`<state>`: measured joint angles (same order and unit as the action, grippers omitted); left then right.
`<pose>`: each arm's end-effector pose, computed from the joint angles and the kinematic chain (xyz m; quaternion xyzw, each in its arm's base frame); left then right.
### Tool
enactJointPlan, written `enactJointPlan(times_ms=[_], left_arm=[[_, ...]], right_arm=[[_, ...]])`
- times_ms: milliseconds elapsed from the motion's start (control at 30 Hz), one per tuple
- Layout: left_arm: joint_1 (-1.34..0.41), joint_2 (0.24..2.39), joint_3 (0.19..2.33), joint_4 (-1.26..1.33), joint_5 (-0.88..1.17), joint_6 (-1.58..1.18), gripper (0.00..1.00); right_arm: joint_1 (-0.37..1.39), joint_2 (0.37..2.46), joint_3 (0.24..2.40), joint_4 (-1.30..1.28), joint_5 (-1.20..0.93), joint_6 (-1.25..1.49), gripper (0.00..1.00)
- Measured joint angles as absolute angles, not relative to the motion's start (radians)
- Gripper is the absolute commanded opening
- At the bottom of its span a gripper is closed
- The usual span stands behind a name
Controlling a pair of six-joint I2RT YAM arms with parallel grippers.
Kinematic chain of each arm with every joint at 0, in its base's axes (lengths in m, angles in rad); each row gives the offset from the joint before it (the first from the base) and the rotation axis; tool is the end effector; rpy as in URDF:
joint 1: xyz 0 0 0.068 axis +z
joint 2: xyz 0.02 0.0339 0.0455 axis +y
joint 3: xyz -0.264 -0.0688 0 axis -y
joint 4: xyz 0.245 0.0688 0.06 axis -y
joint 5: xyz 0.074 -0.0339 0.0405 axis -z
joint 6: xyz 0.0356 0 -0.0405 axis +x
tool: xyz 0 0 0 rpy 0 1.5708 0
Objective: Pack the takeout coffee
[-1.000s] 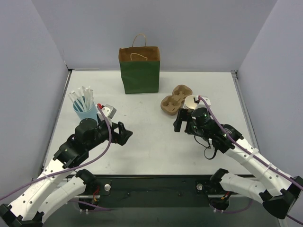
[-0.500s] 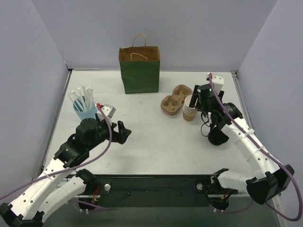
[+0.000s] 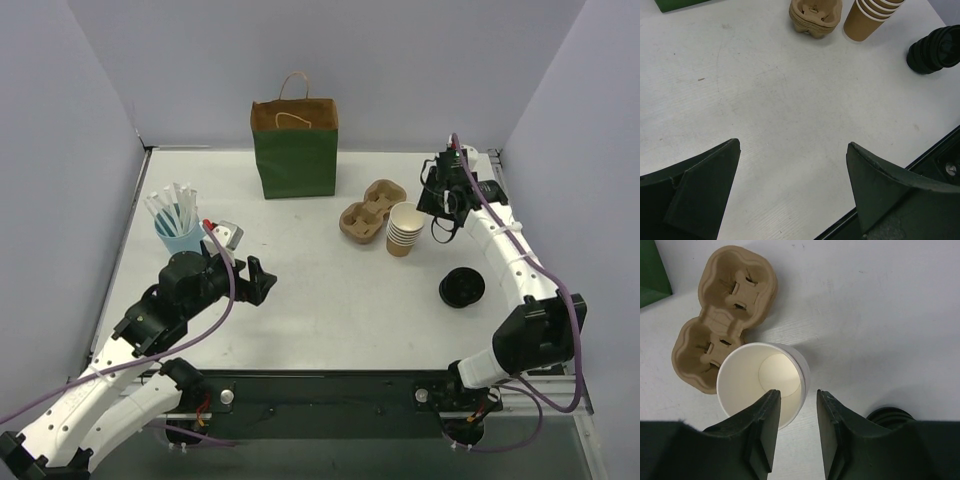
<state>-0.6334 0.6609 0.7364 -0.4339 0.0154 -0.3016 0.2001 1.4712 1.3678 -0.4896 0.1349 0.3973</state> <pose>0.1238 -0.0916 0.3154 0.1400 0.8098 -0.2624 0.5057 0.3285 0.0617 0.3495 0.1182 0.8734 0.0810 0.4653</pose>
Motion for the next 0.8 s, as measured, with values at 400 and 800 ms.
enactJointPlan(times_ms=[400, 800], left_arm=[[-0.633, 0.666, 0.736, -0.434, 0.015, -0.302, 0.97], [-0.633, 0.682, 0.736, -0.434, 0.016, -0.301, 0.97]], right_arm=[[0.197, 1.533, 1.371, -0.498, 0.11, 0.391, 0.31], [0.197, 1.562, 1.371, -0.498, 0.11, 0.388, 0.24]])
